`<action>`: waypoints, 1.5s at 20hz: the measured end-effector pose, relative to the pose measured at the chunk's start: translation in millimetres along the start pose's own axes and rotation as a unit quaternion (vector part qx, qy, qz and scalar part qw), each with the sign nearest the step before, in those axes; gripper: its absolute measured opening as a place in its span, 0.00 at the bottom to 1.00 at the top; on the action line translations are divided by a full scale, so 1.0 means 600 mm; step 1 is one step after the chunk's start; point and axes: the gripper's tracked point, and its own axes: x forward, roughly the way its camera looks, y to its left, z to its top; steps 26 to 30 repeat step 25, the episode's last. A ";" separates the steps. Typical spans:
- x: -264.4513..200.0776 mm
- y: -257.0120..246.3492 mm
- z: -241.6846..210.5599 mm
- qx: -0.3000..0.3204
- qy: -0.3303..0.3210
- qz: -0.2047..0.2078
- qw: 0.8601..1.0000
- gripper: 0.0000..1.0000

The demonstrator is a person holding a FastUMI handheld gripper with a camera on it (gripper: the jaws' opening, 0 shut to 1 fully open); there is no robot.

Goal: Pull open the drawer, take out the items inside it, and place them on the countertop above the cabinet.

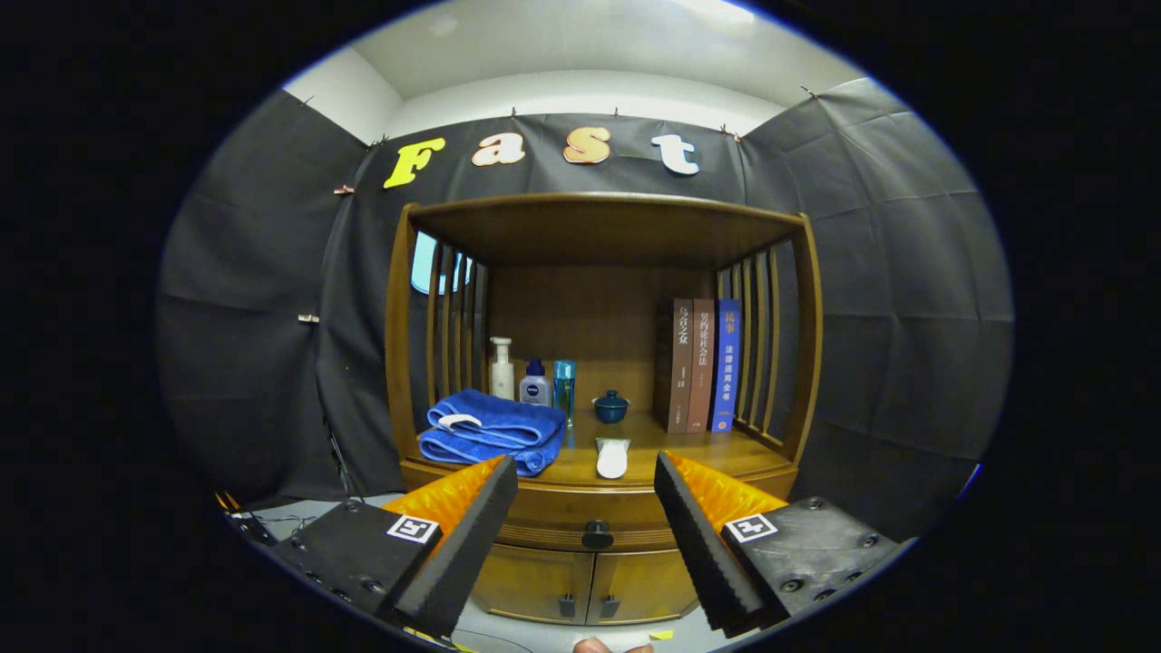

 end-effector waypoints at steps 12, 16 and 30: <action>-0.128 -0.001 0.122 0.012 -0.022 -0.001 1.000 0.99; -0.143 -0.012 0.132 0.016 -0.026 -0.008 1.000 0.99; -0.141 -0.027 0.118 0.006 -0.020 -0.007 1.000 0.99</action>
